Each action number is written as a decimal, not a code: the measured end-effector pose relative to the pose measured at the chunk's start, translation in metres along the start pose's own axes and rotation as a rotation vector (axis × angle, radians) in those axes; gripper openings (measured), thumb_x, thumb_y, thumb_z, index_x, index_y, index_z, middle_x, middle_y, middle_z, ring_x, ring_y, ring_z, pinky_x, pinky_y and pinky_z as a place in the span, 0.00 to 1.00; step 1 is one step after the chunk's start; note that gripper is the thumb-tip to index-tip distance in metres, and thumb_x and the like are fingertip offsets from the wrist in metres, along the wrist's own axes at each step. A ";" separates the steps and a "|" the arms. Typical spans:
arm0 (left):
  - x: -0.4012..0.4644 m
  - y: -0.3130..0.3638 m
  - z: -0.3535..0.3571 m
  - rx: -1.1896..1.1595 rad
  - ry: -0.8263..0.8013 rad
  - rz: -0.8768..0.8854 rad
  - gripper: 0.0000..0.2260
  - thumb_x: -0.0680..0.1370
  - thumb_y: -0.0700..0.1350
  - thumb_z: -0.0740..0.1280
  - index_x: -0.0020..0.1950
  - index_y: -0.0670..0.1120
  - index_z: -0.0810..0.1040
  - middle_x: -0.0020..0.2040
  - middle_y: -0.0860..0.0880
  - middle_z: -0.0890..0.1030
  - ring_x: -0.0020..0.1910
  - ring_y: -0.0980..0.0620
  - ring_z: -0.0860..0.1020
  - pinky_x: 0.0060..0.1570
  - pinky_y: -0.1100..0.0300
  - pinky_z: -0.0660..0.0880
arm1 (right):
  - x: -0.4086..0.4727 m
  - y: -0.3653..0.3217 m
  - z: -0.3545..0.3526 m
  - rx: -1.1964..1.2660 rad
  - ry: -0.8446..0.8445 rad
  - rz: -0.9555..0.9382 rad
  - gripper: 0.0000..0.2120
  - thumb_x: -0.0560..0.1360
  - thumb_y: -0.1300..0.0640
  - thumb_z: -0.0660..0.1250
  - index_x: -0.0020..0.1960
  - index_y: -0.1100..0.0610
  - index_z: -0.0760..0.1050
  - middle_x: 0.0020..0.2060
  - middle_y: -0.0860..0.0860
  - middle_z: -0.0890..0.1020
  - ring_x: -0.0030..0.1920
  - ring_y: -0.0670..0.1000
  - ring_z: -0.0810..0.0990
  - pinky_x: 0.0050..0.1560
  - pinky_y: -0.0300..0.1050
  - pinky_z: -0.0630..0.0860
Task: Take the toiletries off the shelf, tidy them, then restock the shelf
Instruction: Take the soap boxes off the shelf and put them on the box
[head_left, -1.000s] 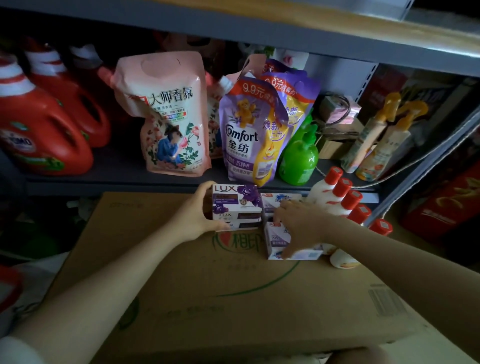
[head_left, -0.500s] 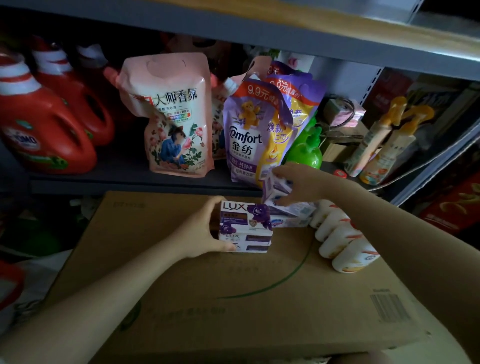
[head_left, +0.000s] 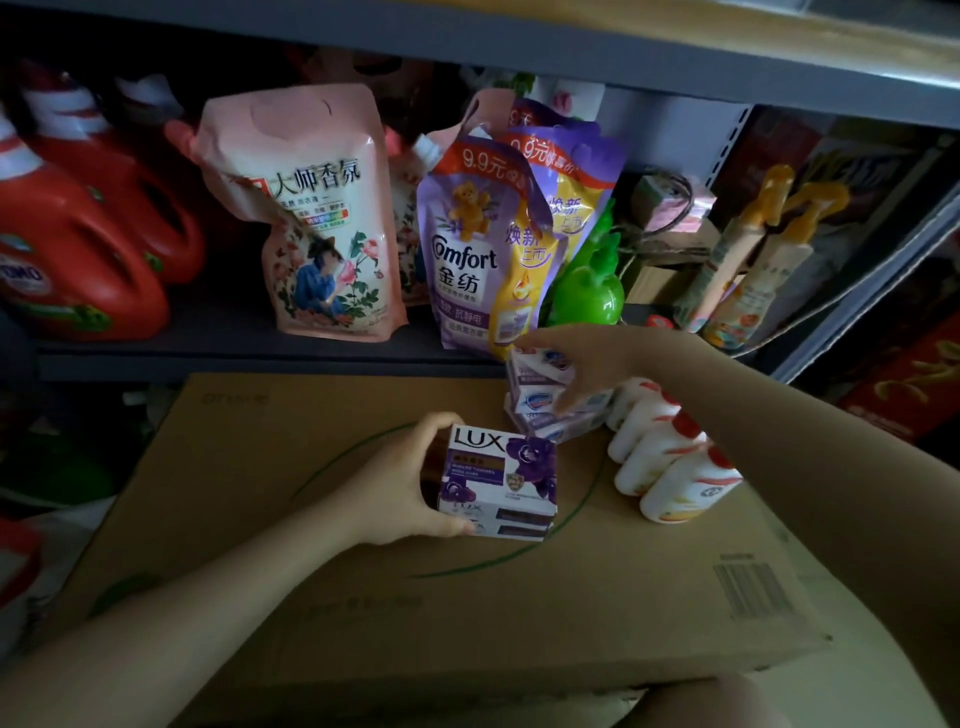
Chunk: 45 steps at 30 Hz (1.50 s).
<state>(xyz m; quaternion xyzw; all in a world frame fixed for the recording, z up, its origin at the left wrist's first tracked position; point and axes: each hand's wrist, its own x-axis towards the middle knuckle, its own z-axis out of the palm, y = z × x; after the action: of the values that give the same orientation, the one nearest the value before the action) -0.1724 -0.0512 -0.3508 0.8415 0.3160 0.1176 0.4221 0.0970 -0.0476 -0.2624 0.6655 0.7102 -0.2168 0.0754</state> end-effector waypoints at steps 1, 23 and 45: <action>-0.001 0.000 -0.001 -0.003 0.006 -0.001 0.38 0.61 0.51 0.79 0.56 0.74 0.55 0.55 0.69 0.68 0.54 0.80 0.64 0.45 0.83 0.64 | 0.001 -0.002 0.003 -0.081 -0.019 0.001 0.50 0.62 0.50 0.78 0.75 0.48 0.52 0.71 0.51 0.64 0.69 0.53 0.65 0.66 0.50 0.66; 0.006 0.002 0.006 -0.059 0.057 0.023 0.39 0.62 0.52 0.78 0.62 0.68 0.56 0.54 0.70 0.68 0.54 0.71 0.69 0.50 0.74 0.65 | 0.013 -0.023 0.009 -0.234 0.050 -0.025 0.54 0.63 0.47 0.77 0.76 0.49 0.44 0.73 0.55 0.60 0.69 0.56 0.65 0.64 0.54 0.69; 0.070 0.154 -0.233 0.760 0.935 0.533 0.23 0.74 0.48 0.64 0.66 0.37 0.70 0.62 0.38 0.72 0.62 0.39 0.70 0.62 0.50 0.65 | -0.028 -0.092 -0.187 0.021 1.307 -0.241 0.08 0.73 0.62 0.63 0.49 0.62 0.79 0.41 0.59 0.83 0.43 0.60 0.80 0.45 0.46 0.69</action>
<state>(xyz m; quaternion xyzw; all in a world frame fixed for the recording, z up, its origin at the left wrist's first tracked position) -0.1601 0.0725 -0.0916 0.8416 0.2664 0.4516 -0.1297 0.0436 0.0012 -0.0650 0.5768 0.6769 0.2177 -0.4022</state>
